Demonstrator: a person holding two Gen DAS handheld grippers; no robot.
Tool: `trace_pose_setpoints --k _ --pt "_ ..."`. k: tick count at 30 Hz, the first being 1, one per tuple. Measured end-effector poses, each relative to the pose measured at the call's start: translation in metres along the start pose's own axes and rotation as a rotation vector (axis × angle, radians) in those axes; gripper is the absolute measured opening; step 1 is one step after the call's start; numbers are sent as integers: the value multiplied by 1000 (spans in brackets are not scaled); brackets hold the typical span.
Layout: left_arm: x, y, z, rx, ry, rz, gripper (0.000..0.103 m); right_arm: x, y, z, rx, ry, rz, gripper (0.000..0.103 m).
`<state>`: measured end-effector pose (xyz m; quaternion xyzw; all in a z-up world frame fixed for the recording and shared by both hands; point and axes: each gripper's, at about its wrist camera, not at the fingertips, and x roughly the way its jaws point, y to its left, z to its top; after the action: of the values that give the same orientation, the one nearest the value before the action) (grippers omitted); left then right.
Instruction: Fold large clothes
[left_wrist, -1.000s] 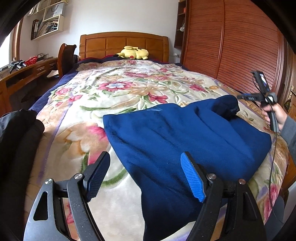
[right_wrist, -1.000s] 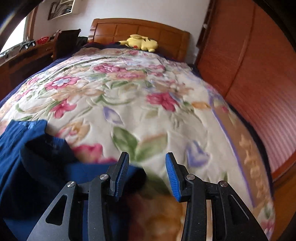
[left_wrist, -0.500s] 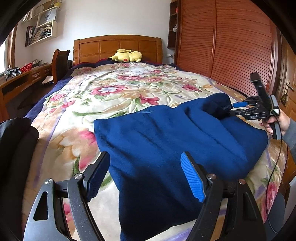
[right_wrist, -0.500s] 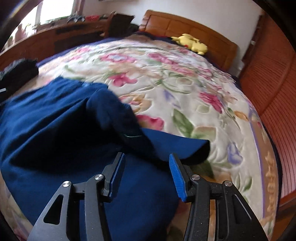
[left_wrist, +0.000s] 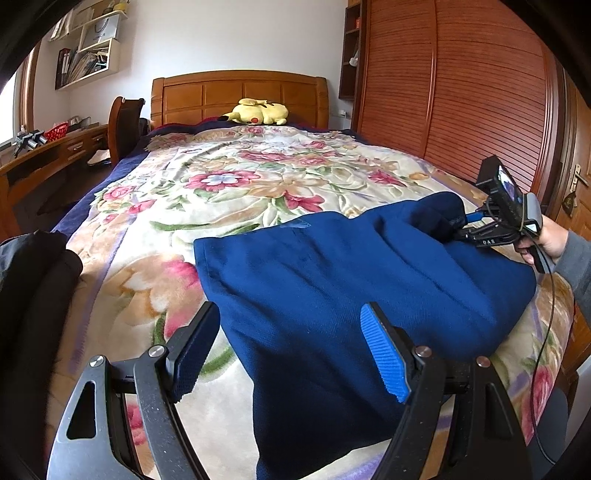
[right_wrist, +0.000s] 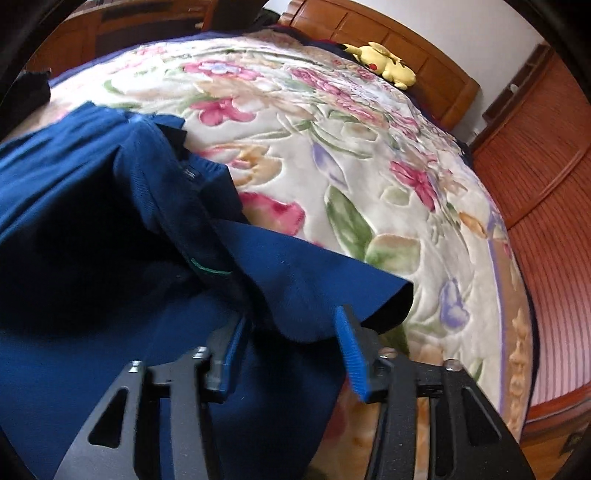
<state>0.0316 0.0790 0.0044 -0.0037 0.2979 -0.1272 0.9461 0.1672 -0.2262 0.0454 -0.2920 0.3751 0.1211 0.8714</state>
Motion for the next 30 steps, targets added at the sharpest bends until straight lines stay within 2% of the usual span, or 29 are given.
trace_pose_setpoints --k 1,2,3,4,11,15,17,19,20,22,23,30 --pt "0 1 0 -1 0 2 79 1 0 4 -10 -2 -8 28" --pt "0 2 0 -3 2 3 79 1 -1 7 -16 -7 -11 22" --pt "1 3 0 -5 4 3 79 0 -2 11 -21 -15 -17 10" --pt "1 3 0 -7 6 5 79 0 -5 16 -18 -27 -22 6" --pt "5 3 -1 -1 17 11 79 6 -31 56 99 -111 -48 5" --pt "9 3 -3 4 27 19 79 29 -51 67 245 -68 -144 5" --pt "9 4 -4 4 29 24 79 40 -62 67 339 -37 -161 9" --pt "9 5 -4 1 30 25 79 46 -69 65 388 -16 -267 20" --pt "9 5 -5 0 31 26 79 46 -72 63 390 -20 -277 22" --pt "7 6 -5 -3 29 28 79 47 -75 57 397 -22 -234 47" --pt "7 7 -5 -5 28 28 79 45 -77 54 406 -21 -212 50" --pt "6 8 -4 -8 22 23 79 20 -81 8 395 -22 -53 50"
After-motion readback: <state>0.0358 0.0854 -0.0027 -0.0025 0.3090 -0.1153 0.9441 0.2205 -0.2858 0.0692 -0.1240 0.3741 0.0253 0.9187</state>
